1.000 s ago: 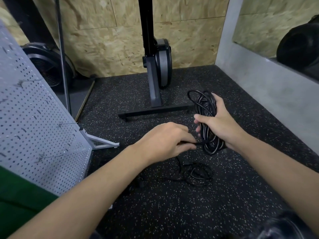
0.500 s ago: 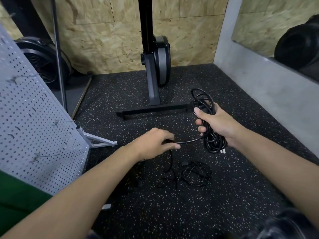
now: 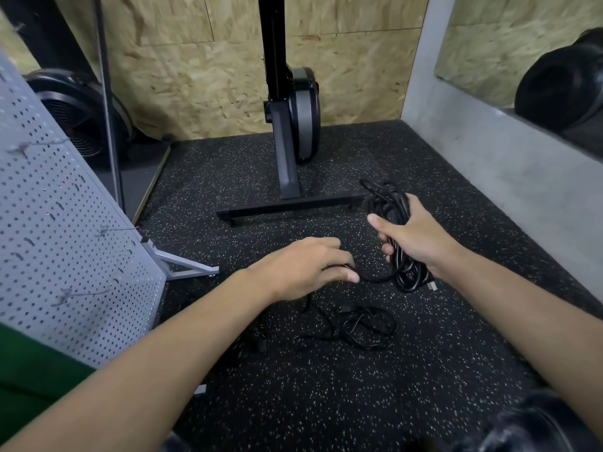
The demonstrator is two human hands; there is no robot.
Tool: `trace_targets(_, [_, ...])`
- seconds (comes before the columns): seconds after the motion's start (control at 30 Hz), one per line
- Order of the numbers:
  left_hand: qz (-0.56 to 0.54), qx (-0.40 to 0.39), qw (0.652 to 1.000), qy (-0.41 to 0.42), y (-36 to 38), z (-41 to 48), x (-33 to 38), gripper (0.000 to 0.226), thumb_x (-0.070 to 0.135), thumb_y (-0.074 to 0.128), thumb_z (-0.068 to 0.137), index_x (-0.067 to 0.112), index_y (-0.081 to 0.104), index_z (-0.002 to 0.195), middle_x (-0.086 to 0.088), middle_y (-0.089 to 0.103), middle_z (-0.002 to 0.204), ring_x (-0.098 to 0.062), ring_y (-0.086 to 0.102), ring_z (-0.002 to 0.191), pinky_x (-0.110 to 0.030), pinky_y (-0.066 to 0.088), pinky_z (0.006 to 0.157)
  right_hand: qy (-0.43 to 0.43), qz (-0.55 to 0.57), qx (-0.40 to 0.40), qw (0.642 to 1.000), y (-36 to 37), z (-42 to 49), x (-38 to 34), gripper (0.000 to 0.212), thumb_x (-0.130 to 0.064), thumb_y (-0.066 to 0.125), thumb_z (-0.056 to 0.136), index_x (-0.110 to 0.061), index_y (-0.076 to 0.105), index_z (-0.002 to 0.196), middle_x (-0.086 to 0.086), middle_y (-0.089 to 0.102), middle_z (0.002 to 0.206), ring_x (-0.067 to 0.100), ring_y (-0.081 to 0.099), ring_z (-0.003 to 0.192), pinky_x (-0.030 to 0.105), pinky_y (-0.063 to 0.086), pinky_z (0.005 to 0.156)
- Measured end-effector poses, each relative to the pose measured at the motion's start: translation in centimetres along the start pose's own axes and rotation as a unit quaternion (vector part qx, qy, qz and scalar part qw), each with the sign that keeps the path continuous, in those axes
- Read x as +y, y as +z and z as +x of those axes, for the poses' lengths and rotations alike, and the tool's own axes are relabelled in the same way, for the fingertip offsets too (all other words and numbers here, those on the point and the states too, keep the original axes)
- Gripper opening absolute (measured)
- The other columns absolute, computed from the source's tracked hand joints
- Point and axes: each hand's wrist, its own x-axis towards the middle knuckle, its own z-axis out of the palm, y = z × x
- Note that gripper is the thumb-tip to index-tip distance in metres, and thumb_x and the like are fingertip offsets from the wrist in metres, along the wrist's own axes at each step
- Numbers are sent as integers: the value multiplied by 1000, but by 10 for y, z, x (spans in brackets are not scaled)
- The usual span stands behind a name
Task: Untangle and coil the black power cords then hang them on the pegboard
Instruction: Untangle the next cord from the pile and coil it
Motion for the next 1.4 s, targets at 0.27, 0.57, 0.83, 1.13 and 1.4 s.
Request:
trace_targets(0.27, [-94, 195, 976, 23, 6, -2, 8, 59, 50, 93, 71, 22, 47, 95, 13, 53, 89, -8, 47, 79, -23, 42, 67, -22, -152, -109, 982, 16, -10, -5, 39, -50, 61, 101, -43, 42, 135, 5, 64, 75, 17, 57, 55, 33, 54, 56])
trace_targets(0.57, [-151, 241, 958, 16, 1, -2, 9, 92, 49, 100, 58, 27, 51, 133, 13, 54, 102, -1, 54, 87, -13, 41, 77, 10, -138, -184, 973, 17, -14, -8, 75, -81, 65, 80, -39, 42, 139, -3, 73, 93, 17, 69, 71, 36, 59, 71])
trace_targets(0.83, [-199, 239, 950, -9, -7, 1, 7, 42, 32, 95, 72, 21, 72, 106, 3, 67, 90, -16, 61, 74, -35, 54, 68, 26, -106, -298, 948, 16, -17, -7, 114, -77, 81, 65, -52, 17, 156, 2, 70, 89, 21, 65, 77, 39, 56, 73])
trace_targets(1.13, [-156, 233, 959, -42, -2, 3, 3, 29, 40, 96, 69, 18, 82, 81, 8, 74, 77, -3, 66, 73, -23, 53, 68, 62, -238, -334, 910, 29, -22, -5, 109, -21, 80, 84, -55, 5, 156, 15, 73, 122, 27, 77, 95, 52, 56, 101])
trace_targets(1.4, [-62, 230, 971, 25, 2, 4, 0, 16, 25, 78, 94, 23, 79, 109, 7, 58, 102, -5, 59, 89, -19, 49, 84, 103, -160, -313, 931, 31, -25, -11, 29, -2, 59, 102, -11, 52, 128, 7, 74, 95, 21, 72, 81, 42, 62, 79])
